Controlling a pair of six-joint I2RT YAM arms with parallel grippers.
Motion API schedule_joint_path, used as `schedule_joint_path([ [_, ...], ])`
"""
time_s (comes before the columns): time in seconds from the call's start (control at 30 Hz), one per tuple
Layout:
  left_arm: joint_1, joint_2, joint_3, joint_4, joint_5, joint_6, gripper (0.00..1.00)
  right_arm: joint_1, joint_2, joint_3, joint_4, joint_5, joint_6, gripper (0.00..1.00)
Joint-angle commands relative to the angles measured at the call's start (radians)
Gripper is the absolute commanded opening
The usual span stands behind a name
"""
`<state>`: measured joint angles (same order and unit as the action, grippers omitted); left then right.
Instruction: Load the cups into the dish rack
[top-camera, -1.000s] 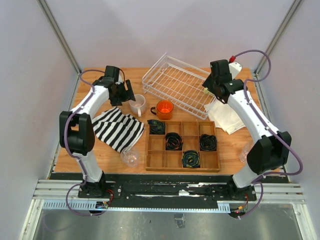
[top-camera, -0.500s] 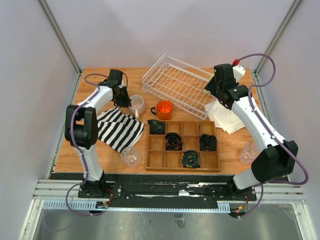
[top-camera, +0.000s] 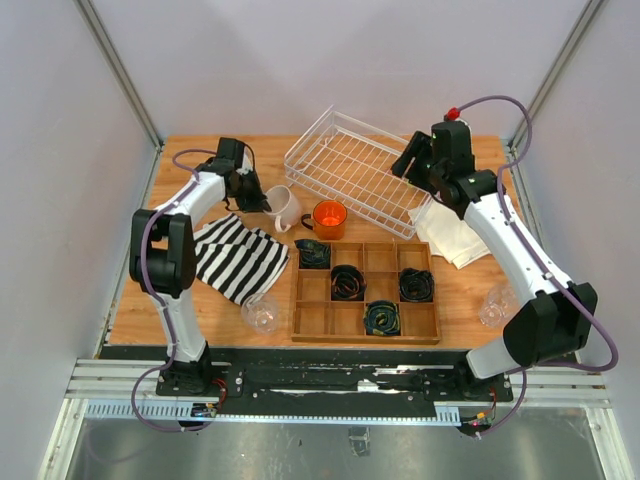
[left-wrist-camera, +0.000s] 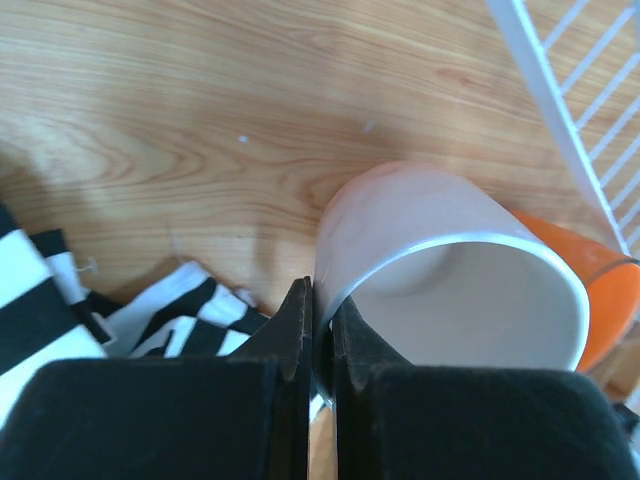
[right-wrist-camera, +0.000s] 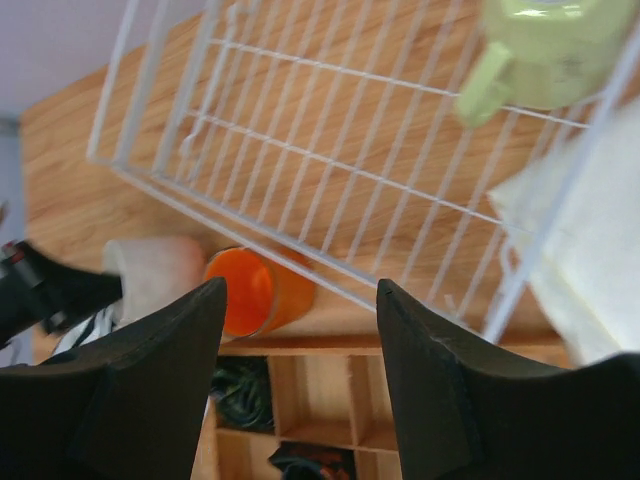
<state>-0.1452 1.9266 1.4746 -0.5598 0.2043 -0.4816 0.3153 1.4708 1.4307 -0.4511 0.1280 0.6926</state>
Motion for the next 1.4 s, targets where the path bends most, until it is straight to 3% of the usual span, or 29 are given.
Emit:
schedule_joint_path([
  [0.0,0.005,-0.107,0.051,0.078,0.18,-0.062,0.01,0.019,0.002,-0.004,0.177,-0.358,-0.006,0.63],
  [0.23,0.016,-0.237,0.037,0.208,0.349,-0.223,0.0,0.018,0.024,-0.036,0.335,-0.674,0.159,0.69],
  [0.6,0.018,-0.349,-0.085,0.568,0.519,-0.557,0.01,0.038,0.031,-0.189,0.628,-0.866,0.498,0.75],
  [1.13,0.011,-0.402,-0.261,0.986,0.566,-0.885,0.0,0.205,0.23,-0.213,1.156,-0.805,0.858,0.74],
  [1.37,0.007,-0.419,-0.303,1.022,0.569,-0.908,0.0,0.245,0.352,-0.115,1.299,-0.781,0.958,0.71],
])
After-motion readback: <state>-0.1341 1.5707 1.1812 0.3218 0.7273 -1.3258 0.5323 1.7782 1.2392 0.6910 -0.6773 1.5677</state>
